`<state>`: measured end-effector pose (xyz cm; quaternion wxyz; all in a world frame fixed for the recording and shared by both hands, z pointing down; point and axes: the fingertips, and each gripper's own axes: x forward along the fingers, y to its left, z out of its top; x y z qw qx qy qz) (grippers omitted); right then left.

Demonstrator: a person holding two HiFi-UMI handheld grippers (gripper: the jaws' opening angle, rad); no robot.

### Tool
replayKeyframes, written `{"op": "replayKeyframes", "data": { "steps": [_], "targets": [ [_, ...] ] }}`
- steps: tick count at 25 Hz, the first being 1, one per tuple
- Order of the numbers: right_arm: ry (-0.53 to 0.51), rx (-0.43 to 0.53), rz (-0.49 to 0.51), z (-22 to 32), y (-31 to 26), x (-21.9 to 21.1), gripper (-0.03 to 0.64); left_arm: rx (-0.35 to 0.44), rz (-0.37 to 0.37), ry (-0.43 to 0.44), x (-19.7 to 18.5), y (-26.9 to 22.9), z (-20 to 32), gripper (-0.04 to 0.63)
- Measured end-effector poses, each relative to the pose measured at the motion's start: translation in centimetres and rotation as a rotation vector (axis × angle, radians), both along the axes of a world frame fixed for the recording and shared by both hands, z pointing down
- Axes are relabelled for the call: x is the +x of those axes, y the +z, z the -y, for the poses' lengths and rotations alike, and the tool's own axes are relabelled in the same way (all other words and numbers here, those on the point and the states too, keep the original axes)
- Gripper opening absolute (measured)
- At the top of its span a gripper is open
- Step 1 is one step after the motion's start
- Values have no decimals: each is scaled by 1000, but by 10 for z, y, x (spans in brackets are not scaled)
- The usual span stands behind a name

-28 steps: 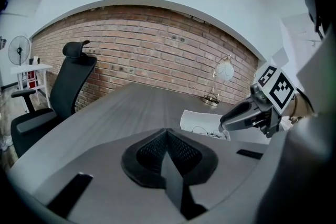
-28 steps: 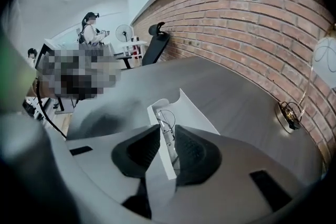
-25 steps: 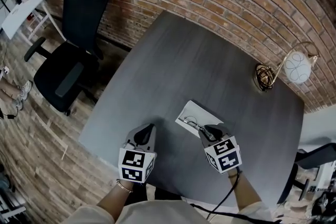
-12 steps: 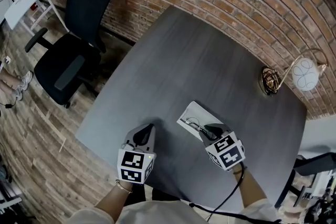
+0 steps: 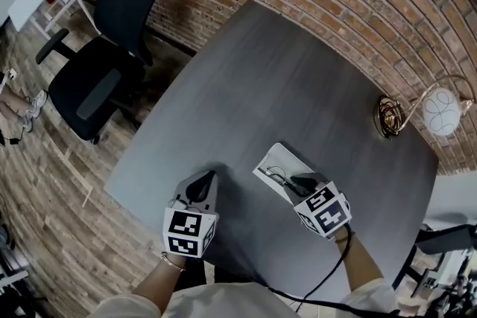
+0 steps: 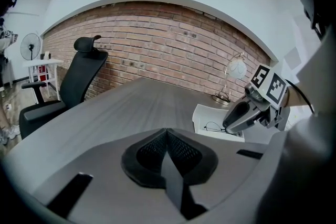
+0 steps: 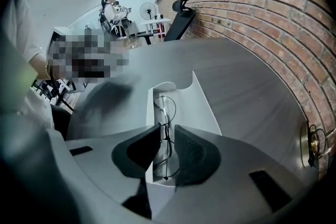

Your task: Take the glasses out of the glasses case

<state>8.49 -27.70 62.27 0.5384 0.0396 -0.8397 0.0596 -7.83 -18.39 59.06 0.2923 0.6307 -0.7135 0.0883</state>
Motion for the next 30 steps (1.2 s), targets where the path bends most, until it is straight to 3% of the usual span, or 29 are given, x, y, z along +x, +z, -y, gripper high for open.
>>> {"op": "replayKeyframes", "data": {
  "steps": [11,30],
  "targets": [
    [-82,-57,-36,-1,8,-3,77,28,-27,-27,-6,0,5,17],
    [-158,-138,-111,-6,14,-5,46,34,-4,-20,-9,-2,11,17]
  ]
}}
